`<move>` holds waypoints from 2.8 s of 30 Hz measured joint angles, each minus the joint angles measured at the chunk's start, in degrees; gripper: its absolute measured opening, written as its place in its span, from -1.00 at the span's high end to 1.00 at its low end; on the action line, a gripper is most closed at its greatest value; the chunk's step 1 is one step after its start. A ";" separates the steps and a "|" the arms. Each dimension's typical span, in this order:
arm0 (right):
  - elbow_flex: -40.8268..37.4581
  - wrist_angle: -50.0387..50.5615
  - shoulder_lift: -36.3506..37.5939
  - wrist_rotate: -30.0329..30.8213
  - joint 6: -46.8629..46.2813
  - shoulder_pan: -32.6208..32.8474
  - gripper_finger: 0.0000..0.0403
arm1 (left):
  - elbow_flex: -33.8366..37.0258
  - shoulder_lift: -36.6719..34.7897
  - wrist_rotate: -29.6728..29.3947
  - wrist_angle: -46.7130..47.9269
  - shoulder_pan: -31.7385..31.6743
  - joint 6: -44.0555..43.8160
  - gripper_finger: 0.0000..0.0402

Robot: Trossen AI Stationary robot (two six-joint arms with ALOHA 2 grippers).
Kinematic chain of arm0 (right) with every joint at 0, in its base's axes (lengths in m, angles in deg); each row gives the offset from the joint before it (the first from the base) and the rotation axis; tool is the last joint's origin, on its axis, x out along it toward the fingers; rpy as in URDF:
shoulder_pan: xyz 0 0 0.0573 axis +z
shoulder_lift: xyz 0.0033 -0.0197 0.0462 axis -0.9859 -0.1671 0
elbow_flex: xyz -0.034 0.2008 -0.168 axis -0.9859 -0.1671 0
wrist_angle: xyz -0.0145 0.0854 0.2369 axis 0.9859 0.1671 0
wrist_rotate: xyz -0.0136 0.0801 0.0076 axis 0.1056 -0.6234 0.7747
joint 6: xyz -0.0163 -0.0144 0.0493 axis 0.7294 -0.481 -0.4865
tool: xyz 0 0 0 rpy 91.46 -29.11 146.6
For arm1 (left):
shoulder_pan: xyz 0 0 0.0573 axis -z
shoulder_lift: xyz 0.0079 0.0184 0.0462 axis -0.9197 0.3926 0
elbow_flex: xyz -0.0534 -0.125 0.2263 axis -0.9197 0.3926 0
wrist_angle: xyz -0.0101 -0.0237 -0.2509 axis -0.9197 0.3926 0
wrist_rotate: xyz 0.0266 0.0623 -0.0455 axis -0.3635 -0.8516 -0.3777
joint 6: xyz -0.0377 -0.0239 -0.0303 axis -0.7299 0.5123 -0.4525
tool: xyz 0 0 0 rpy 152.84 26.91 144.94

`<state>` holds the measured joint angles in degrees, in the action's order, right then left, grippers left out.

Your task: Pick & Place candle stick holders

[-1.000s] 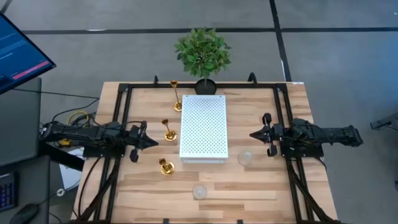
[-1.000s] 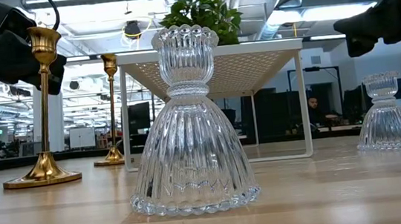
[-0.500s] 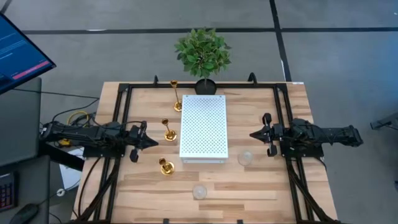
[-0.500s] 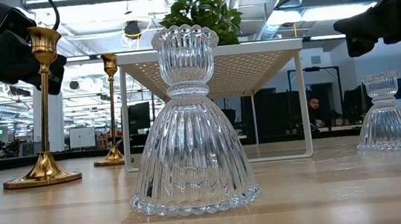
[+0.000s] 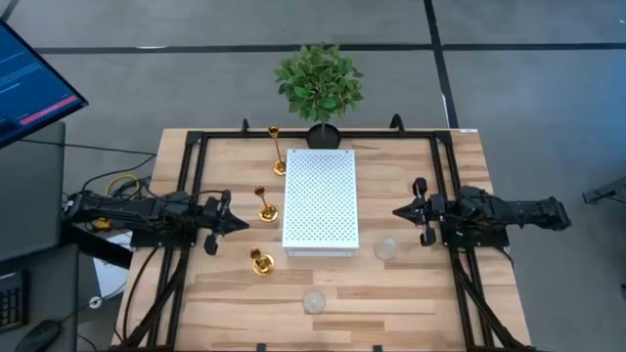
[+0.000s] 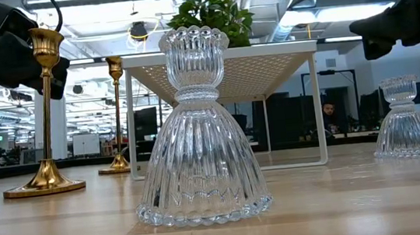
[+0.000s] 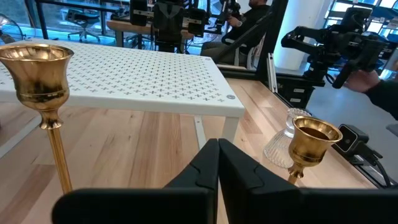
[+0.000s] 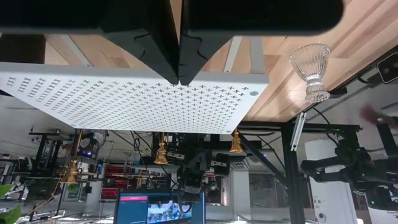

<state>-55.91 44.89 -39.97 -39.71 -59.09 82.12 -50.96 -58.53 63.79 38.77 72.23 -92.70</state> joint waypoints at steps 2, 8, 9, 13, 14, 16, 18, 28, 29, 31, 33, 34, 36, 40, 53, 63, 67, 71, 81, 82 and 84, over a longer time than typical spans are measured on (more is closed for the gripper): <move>0.01 -0.02 -0.01 0.00 -0.02 -0.02 1.00 | 0.00 0.02 -0.01 0.00 0.00 -0.12 0.96; 0.00 -0.02 -0.01 0.02 -2.58 0.00 1.00 | 0.00 0.01 -0.02 -0.45 0.00 -0.17 0.96; 0.00 -0.02 0.00 0.00 -3.62 -0.02 1.00 | 0.00 0.00 -0.02 -0.44 0.00 -0.17 0.96; 0.01 -0.04 0.01 0.02 -5.27 -0.01 1.00 | 0.00 0.00 -0.02 -0.76 -0.01 -0.17 0.96; 0.01 -0.03 0.00 0.00 -5.35 -0.01 1.00 | 0.00 0.02 -0.02 -0.86 0.00 -0.17 0.96; -0.01 -0.04 0.00 0.02 -5.43 -0.02 1.00 | -0.01 0.01 -0.01 -0.87 0.00 -0.17 0.96; 0.00 -0.03 0.01 0.02 -5.44 -0.01 1.00 | 0.00 0.02 -0.01 -0.93 0.00 -0.17 0.96; 0.01 -0.03 0.00 0.01 -5.42 -0.01 1.00 | 0.00 0.02 -0.02 -2.08 -0.02 -0.17 0.96; 0.01 -0.02 0.00 0.01 -5.42 0.00 1.00 | 0.00 0.02 -0.01 -2.13 0.00 -0.17 0.96; 0.00 -0.04 0.00 0.02 -5.43 -0.01 1.00 | 0.00 0.02 -0.02 -2.21 -0.02 -0.15 0.96; 0.00 -0.04 -0.01 0.02 -5.39 0.00 1.00 | 0.00 0.02 -0.02 -2.63 0.00 -0.09 0.96; 0.01 -0.04 -0.01 0.02 -4.95 -0.02 1.00 | 0.00 0.02 -0.02 -2.86 -0.01 -0.09 0.96; -0.01 -0.04 0.01 0.02 -3.27 -0.02 1.00 | -0.01 0.02 -0.02 -3.40 -0.02 -0.15 0.96; 0.01 -0.02 -0.01 0.02 -1.50 -0.02 1.00 | 0.00 0.02 -0.04 -4.71 -0.02 0.99 0.96; -0.01 -0.02 -0.01 0.04 -1.36 -0.02 1.00 | 0.00 1.32 -3.92 -6.20 0.00 4.51 0.96; 0.01 0.14 -0.01 0.02 -5.06 -0.02 1.00 | 0.00 7.76 -3.92 -6.23 -0.02 3.97 0.96; 0.01 0.16 0.01 0.02 -4.63 -0.01 1.00 | -0.02 9.96 -4.87 -6.49 0.00 5.55 0.96; 0.01 0.14 -0.01 0.02 -4.46 -0.04 1.00 | -0.01 11.38 -10.67 -6.93 0.00 5.69 0.96; 0.01 0.02 0.00 0.22 -4.37 -0.04 1.00 | 0.00 11.65 -28.06 -7.81 -0.01 7.20 0.96; 0.01 0.00 -0.01 0.47 -4.37 -0.04 1.00 | -0.01 11.65 -30.60 -8.10 -0.02 8.11 0.96; 0.01 -0.11 -0.01 1.57 -4.35 -0.04 1.00 | 0.00 11.65 -34.20 -9.23 -0.02 10.60 0.96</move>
<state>-55.90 44.77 -39.98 -38.15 -63.44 82.08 -50.96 -46.88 29.59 29.54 72.21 -82.10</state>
